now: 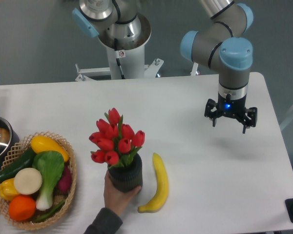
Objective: Pick up the flowers from the vase
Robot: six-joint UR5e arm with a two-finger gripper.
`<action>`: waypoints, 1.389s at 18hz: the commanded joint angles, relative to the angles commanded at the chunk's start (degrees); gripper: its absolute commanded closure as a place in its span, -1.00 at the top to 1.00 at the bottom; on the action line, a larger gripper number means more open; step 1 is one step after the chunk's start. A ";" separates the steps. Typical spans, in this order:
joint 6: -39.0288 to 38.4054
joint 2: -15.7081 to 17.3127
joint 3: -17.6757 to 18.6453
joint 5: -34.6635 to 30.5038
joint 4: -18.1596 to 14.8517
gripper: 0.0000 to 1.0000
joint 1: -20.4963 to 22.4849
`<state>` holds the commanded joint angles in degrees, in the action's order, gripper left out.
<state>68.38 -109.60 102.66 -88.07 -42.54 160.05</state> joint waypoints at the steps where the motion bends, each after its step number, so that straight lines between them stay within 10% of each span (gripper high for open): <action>1: 0.00 0.00 0.00 0.00 0.00 1.00 0.00; 10: -2.89 1.23 2.37 6.84 0.53 1.00 -1.58; 19: -9.66 12.03 8.87 29.16 0.44 1.00 -5.10; 25: -8.70 19.68 13.00 33.03 0.44 1.00 -5.18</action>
<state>59.68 -89.92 115.66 -55.04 -42.10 154.86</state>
